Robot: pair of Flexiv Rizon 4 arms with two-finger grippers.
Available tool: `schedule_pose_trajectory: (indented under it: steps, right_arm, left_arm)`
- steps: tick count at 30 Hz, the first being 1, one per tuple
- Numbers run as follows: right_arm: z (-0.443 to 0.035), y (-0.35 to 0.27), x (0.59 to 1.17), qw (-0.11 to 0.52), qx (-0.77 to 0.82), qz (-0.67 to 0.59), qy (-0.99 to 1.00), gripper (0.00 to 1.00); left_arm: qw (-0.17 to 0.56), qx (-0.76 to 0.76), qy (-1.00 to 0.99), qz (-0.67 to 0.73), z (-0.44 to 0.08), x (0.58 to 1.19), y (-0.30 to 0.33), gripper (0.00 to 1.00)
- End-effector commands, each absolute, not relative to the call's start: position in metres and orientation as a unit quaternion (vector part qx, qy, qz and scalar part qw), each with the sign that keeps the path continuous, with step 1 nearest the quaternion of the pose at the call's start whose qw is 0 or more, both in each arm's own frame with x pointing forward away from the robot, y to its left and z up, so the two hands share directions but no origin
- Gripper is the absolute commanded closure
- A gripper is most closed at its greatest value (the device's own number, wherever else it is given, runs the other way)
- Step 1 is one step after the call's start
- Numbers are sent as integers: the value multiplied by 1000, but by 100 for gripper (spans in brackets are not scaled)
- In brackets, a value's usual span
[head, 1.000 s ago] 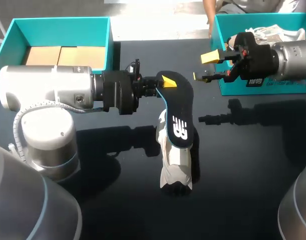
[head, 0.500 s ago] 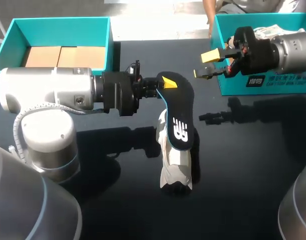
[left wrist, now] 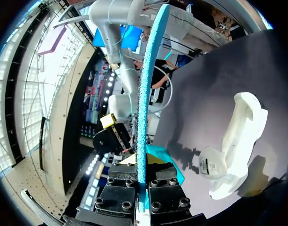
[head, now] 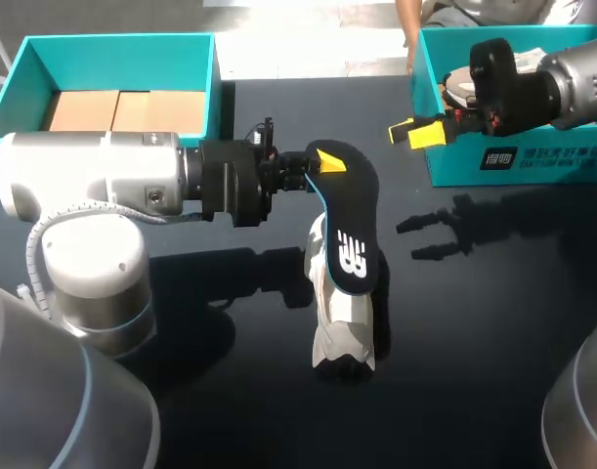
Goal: Take the shoe out of the shoebox, open the shoe tongue, remove and reinsert the insole, then place the shoe into the shoebox
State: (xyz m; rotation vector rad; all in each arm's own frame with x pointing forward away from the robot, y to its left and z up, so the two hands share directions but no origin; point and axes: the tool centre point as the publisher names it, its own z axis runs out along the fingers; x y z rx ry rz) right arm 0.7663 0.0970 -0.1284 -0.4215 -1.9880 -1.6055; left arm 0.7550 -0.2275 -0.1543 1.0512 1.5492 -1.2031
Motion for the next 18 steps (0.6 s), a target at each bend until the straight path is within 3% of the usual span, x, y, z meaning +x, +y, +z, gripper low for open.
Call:
schedule_pose_trajectory:
  steps: [1,4,18]
  right_arm:
    - [-125,97,769,263,-141,-593,-748,0]
    - [-128,96,767,263,-133,-602,-742,0]
    - [-144,80,772,148,-14,-610,-778,0]
  left_arm:
    - [442,424,625,-484,-155,754,-228,100]
    - [411,401,642,-508,-154,746,-230,100]
    - [287,303,697,-583,-169,714,-234,100]
